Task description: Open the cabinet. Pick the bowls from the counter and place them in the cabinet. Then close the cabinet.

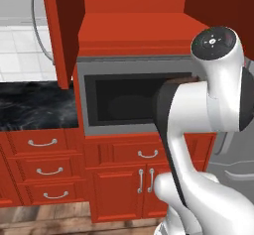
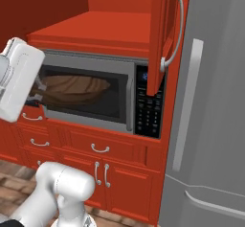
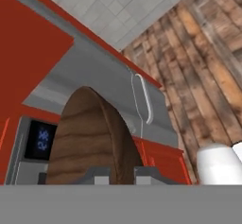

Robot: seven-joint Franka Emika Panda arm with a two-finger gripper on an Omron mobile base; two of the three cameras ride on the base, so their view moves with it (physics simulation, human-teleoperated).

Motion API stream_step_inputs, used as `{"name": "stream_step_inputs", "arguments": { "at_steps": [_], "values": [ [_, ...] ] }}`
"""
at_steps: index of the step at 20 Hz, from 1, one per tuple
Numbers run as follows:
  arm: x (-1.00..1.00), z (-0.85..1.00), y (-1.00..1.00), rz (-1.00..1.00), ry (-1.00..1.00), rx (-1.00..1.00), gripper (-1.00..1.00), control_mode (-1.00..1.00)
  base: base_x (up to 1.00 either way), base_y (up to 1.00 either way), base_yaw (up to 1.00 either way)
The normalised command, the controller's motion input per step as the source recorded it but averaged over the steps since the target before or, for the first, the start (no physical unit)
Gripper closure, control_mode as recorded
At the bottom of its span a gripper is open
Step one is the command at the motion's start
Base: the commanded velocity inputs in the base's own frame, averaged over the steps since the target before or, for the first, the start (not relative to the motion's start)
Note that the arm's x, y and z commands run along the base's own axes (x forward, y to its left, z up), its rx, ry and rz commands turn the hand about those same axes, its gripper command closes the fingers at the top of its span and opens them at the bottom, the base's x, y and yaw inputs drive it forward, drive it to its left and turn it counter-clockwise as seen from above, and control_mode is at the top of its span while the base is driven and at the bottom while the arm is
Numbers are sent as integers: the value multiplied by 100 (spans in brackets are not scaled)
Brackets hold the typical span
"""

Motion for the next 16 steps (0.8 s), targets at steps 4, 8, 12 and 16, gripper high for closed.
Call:
{"name": "stream_step_inputs", "arguments": {
  "at_steps": [4, 8, 12, 16],
  "values": [
    [-100, 6, -4, 0, 0, 8, 100, -100, 0, 0, 0],
    [-73, 46, -3, 0, -13, 1, 100, -100, 0, 0, 0],
    [-13, 100, 0, 0, -42, 0, 100, -100, 0, 0, 0],
    [-3, 75, 3, 7, -40, 0, 100, -100, 0, 0, 0]
  ]
}}
